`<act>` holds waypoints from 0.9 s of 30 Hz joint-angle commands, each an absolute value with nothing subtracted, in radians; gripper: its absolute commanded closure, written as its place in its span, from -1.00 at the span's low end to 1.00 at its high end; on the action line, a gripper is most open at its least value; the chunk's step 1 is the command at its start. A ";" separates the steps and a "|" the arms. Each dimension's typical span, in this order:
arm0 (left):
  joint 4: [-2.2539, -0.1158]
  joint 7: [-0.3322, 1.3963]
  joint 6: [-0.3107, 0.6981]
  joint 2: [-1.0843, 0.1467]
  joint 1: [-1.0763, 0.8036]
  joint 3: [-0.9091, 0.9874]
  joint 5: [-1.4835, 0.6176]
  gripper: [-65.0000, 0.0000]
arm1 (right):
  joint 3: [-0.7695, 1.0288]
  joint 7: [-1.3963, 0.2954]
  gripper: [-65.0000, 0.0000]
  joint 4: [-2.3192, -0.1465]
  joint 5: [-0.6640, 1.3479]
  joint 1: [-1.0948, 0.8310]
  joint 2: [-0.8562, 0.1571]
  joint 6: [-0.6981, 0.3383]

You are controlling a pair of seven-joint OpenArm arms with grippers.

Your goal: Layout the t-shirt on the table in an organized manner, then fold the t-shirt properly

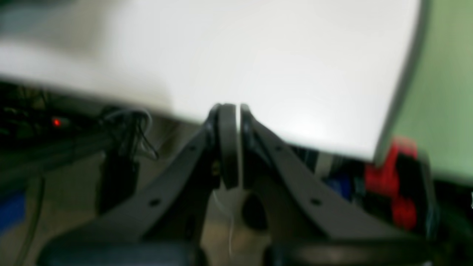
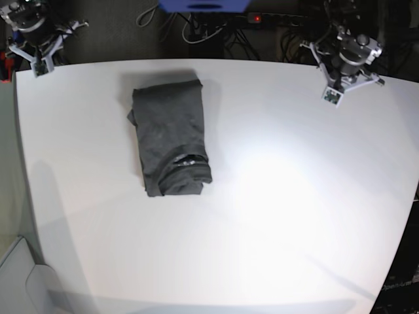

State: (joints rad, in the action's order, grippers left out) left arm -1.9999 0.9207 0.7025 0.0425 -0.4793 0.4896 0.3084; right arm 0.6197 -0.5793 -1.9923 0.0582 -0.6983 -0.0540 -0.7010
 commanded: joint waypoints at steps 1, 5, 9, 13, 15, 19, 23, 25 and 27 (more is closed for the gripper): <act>-2.017 0.915 0.698 0.042 -0.509 0.490 0.309 0.99 | 0.648 -0.559 1.00 -1.991 0.065 -0.722 -0.058 -0.698; -1.989 0.909 0.698 0.038 -0.618 0.415 0.309 0.99 | 0.704 -0.553 1.00 -1.877 0.065 -0.766 -0.050 -0.698; -1.834 0.789 0.698 0.039 -0.697 0.390 0.309 0.99 | 0.751 -0.530 1.00 -1.656 0.064 -0.754 -0.082 -0.698; -1.606 0.688 0.698 0.036 -0.700 0.397 0.311 0.99 | 0.750 -0.390 1.00 -1.377 0.064 -0.733 -0.125 -0.698; -1.465 0.624 0.698 0.008 -0.679 0.394 0.311 0.99 | 0.727 -0.312 1.00 -1.247 0.031 -0.707 -0.134 -0.698; -1.181 0.481 0.698 -0.016 -0.605 0.401 0.312 0.99 | 0.682 -0.162 1.00 -0.998 -0.081 -0.634 -0.139 -0.698; -0.923 0.364 0.698 -0.030 -0.512 0.469 0.312 0.99 | 0.625 -0.013 1.00 -0.717 -0.176 -0.529 -0.163 -0.698; -0.789 0.280 0.698 -0.045 -0.466 0.473 0.312 0.99 | 0.604 0.061 1.00 -0.564 -0.196 -0.470 -0.185 -0.698; -0.651 0.206 0.698 -0.067 -0.414 0.476 0.312 0.99 | 0.568 0.130 1.00 -0.435 -0.214 -0.421 -0.203 -0.698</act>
